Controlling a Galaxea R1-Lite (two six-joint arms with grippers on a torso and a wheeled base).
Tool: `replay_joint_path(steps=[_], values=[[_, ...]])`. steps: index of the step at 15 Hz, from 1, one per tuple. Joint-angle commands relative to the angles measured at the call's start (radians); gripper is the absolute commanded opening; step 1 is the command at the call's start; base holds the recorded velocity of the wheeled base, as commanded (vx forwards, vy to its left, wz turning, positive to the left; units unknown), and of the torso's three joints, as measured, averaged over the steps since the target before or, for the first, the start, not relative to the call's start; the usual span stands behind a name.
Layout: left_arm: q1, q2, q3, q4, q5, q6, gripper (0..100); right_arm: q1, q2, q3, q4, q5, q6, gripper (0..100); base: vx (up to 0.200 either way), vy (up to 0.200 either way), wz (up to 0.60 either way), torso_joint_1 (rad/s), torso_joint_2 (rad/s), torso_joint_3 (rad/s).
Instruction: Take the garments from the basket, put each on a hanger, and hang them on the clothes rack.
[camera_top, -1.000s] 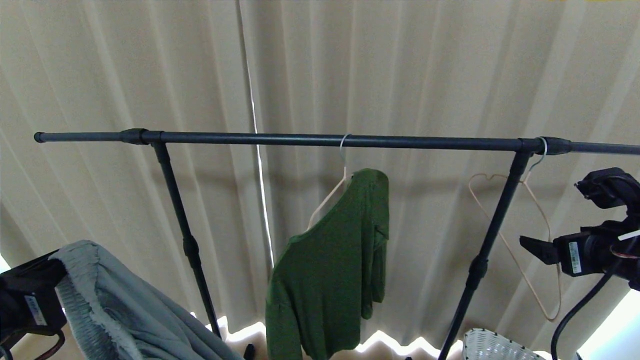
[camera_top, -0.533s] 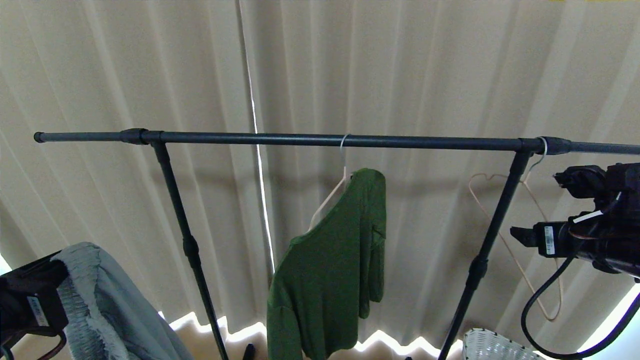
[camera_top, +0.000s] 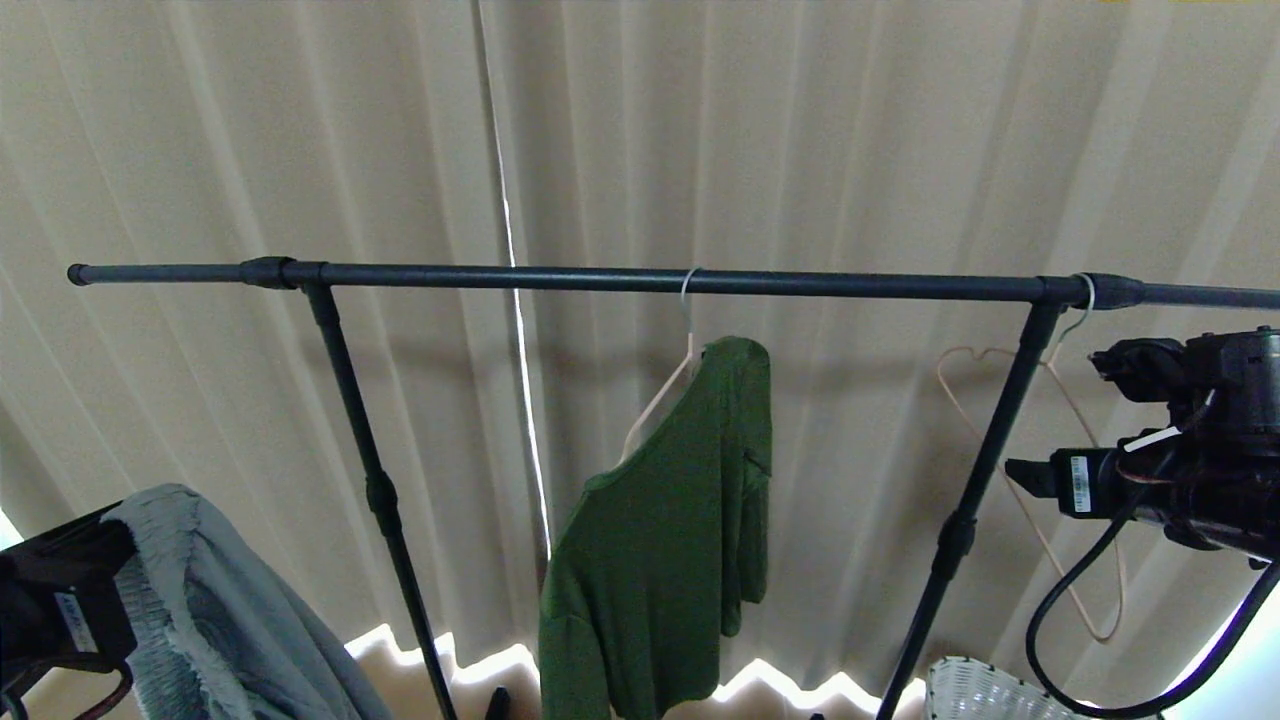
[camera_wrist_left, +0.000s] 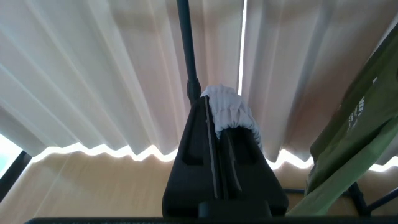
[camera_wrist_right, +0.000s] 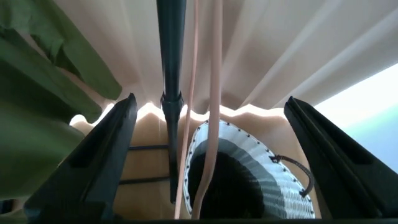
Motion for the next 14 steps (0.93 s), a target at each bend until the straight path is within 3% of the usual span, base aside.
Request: replay_joint_path(steps=[1,14], values=[[0.000,0.000,0.000,0.000,0.000,0.000,0,0.001,-0.002,0.003,0.001,-0.001,0.000,0,0.000,0.000,0.00,0.000,0.00,0.000],[0.000,-0.025,0.000,0.000,0.000,0.000,0,-0.004,-0.114,0.006,-0.009,-0.032,0.000,0,0.000,0.000,0.00,0.000,0.00,0.000]])
